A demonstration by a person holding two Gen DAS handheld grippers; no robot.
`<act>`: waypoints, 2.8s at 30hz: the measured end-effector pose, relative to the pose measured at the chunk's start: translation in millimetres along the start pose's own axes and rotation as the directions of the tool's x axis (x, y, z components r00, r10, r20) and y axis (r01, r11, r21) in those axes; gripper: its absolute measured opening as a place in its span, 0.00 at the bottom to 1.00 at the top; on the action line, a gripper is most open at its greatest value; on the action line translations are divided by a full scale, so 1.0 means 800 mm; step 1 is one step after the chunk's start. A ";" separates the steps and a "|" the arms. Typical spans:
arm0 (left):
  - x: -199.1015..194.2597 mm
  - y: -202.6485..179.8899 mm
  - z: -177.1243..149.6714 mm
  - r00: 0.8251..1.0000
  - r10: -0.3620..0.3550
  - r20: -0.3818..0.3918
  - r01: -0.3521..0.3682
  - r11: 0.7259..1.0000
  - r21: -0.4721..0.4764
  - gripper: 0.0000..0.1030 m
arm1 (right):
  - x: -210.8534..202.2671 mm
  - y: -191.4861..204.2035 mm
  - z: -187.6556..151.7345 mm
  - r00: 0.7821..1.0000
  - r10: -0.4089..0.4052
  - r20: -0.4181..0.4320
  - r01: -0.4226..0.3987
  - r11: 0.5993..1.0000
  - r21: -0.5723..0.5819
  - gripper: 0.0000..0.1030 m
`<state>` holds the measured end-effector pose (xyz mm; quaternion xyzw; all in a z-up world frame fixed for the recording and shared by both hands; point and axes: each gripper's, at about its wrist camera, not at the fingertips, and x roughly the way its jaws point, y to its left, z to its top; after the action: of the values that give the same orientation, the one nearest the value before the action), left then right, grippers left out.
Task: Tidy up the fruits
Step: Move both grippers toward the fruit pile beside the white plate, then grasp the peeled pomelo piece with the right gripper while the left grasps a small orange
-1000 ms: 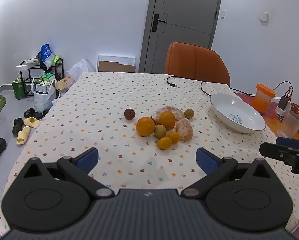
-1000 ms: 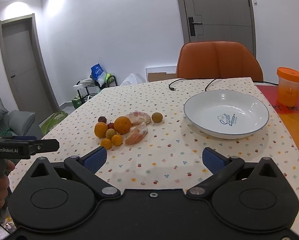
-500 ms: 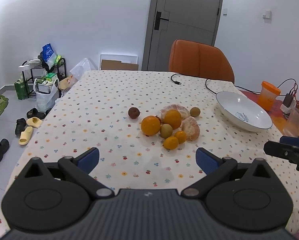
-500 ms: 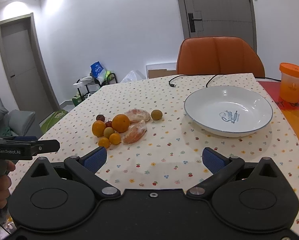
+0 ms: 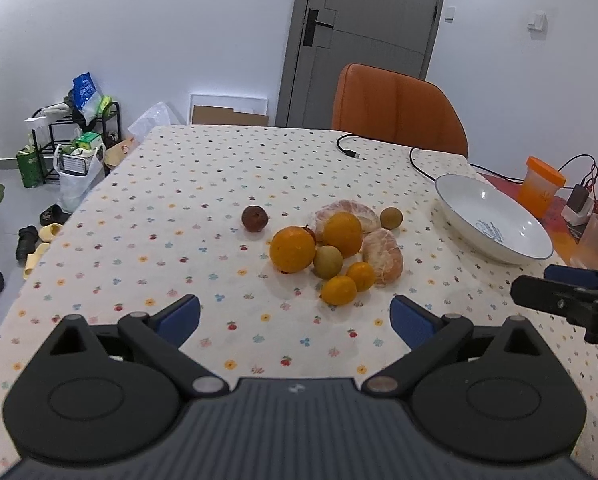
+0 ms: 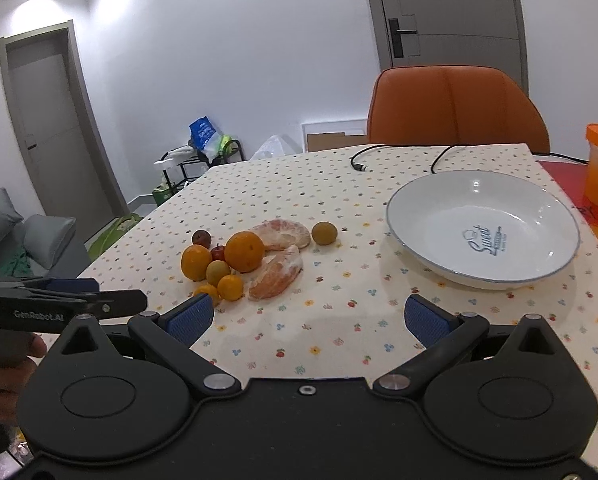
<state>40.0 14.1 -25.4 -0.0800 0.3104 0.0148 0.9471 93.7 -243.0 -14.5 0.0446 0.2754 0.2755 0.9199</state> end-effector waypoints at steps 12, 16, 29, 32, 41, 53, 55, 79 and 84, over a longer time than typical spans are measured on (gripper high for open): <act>0.033 -0.004 0.001 1.000 -0.012 0.009 0.012 1.000 -0.008 0.81 | 0.034 -0.006 0.001 0.999 0.051 -0.009 -0.050 0.997 0.055 0.99; 0.045 -0.008 0.002 1.000 -0.029 -0.003 0.029 1.000 -0.007 0.74 | 0.046 -0.008 0.001 0.999 0.048 -0.013 -0.047 0.996 0.074 0.87; 0.077 -0.018 0.001 0.997 -0.064 -0.045 0.063 0.998 -0.014 0.41 | 0.070 -0.012 0.002 0.997 0.066 -0.030 -0.062 0.992 0.110 0.74; 0.082 -0.018 0.000 0.996 -0.078 -0.041 0.077 0.997 -0.016 0.34 | 0.075 -0.010 0.003 0.996 0.073 -0.043 -0.068 0.992 0.106 0.72; 0.082 -0.011 0.003 0.998 -0.063 -0.023 0.061 0.997 -0.043 0.23 | 0.097 0.005 0.008 0.996 0.060 -0.066 -0.055 0.996 0.075 0.65; 0.074 0.018 0.004 1.000 -0.023 -0.006 0.022 0.997 -0.080 0.23 | 0.126 0.030 0.014 0.995 -0.026 -0.096 0.027 1.000 0.015 0.56; 0.072 0.023 0.005 1.000 -0.016 0.002 0.016 0.996 -0.089 0.23 | 0.131 0.036 0.015 0.994 -0.043 -0.096 0.043 0.999 -0.005 0.56; 0.072 0.047 0.005 1.000 0.009 0.005 -0.008 0.993 -0.122 0.23 | 0.159 0.056 0.017 0.985 -0.156 -0.076 0.147 0.983 -0.112 0.42; 0.069 0.038 0.007 1.000 0.010 0.012 -0.008 0.994 -0.111 0.23 | 0.149 0.046 0.015 0.988 -0.133 -0.072 0.126 0.987 -0.096 0.34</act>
<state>85.3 43.9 -57.9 -0.1309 0.3036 0.0367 0.9431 165.0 -147.5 -53.2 -0.0263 0.3005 0.2289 0.9255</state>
